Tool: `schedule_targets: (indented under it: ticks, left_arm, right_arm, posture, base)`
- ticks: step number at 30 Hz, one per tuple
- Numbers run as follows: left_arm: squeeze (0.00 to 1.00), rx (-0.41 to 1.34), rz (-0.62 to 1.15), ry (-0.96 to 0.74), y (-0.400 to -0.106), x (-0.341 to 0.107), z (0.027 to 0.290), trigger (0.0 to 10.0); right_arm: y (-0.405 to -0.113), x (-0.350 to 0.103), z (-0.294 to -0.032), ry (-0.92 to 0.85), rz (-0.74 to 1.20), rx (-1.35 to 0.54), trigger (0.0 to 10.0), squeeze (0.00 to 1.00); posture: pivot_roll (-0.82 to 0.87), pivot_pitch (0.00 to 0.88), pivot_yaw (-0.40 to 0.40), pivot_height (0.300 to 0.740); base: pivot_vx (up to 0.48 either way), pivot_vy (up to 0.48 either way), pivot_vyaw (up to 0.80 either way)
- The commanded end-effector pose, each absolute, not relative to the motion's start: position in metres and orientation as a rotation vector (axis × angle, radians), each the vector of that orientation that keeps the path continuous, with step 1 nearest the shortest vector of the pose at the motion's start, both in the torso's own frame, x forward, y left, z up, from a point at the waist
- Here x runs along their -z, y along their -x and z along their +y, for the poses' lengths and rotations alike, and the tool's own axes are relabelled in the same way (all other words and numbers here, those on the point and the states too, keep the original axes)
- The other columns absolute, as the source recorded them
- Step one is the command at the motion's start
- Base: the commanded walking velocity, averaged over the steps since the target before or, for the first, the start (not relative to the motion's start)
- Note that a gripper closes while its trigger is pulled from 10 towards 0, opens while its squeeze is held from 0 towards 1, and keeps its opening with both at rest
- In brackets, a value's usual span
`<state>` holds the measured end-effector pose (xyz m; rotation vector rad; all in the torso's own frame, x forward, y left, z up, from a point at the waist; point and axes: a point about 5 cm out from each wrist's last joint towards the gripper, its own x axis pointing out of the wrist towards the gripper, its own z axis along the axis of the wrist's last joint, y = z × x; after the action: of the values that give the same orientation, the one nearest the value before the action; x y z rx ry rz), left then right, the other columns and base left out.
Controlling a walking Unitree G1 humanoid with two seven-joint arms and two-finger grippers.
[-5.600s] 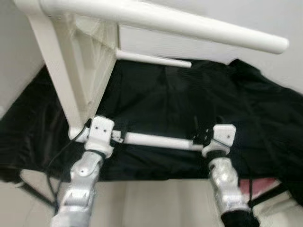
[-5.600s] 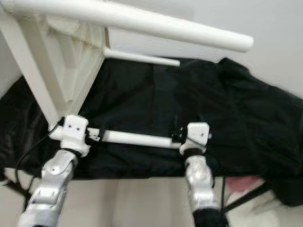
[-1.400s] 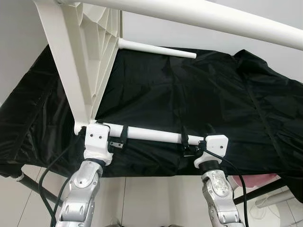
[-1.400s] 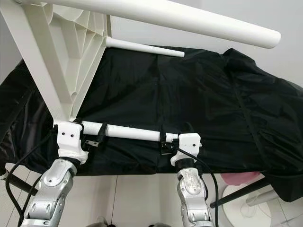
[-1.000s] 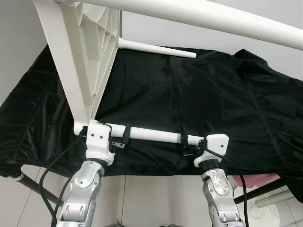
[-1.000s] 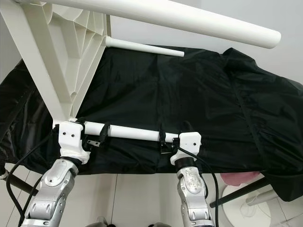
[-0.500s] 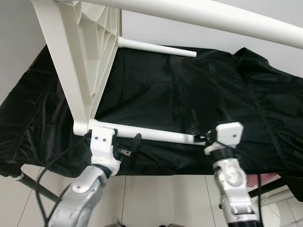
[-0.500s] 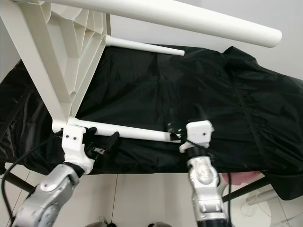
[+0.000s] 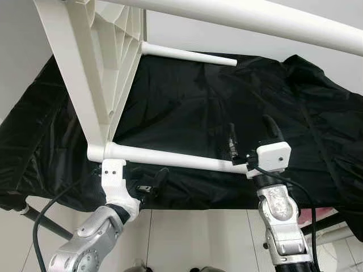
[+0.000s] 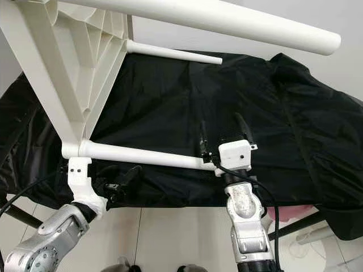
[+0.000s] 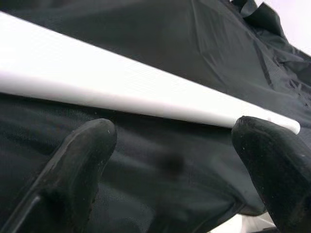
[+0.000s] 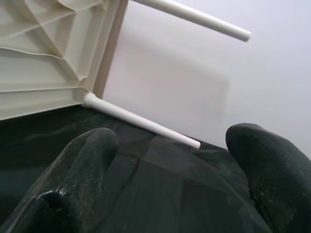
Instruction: Building children table
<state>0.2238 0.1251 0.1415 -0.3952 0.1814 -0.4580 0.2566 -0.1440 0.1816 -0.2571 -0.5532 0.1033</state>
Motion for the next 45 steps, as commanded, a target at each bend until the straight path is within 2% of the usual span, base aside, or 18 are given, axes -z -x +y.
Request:
schedule_targets:
  ticks: [1,7,21,25,31,40,45]
  left_arm:
    - [0.0,0.517,0.203,0.423,-0.223,-0.14,0.122,10.0]
    - [0.0,0.431,0.246,0.54,-0.23,-0.137,0.129,10.0]
    - [0.0,0.3,0.295,0.565,-0.252,-0.128,0.133,10.0]
    - [0.0,0.221,0.304,0.591,-0.262,-0.126,0.138,10.0]
    - [0.0,0.217,0.308,0.598,-0.27,-0.127,0.136,10.0]
    - [0.0,0.243,0.319,0.59,-0.275,-0.128,0.13,10.0]
    - [0.0,0.232,0.316,0.598,-0.275,-0.128,0.131,10.0]
  right_arm:
    - [-0.254,-0.184,-0.144,0.271,-0.565,-0.105,10.0,0.0]
    - [-0.25,-0.19,-0.142,0.298,-0.591,-0.11,10.0,0.0]
    - [-0.221,-0.238,-0.132,0.616,-0.949,-0.033,10.0,0.0]
    - [-0.214,-0.24,-0.134,0.711,-1.008,0.011,10.0,0.0]
    - [-0.21,-0.244,-0.13,0.785,-1.078,0.046,10.0,0.0]
    - [-0.23,-0.274,-0.117,0.889,-1.246,0.082,10.0,0.0]
    - [-0.241,-0.283,-0.111,0.9,-1.229,0.029,10.0,0.0]
  posture:
    - [0.06,0.083,-0.053,0.74]
    - [0.05,0.087,-0.048,0.74]
    - [0.01,0.074,-0.02,0.74]
    - [0.02,0.069,-0.026,0.74]
    - [0.01,0.068,-0.025,0.74]
    - [0.01,0.061,-0.023,0.74]
    - [0.02,0.059,-0.036,0.74]
  base:
    - [0.0,0.0,0.0]
    - [0.0,0.0,0.0]
    - [0.0,0.0,0.0]
    - [0.0,0.0,0.0]
    - [0.0,0.0,0.0]
    - [0.0,0.0,0.0]
    - [0.0,0.0,0.0]
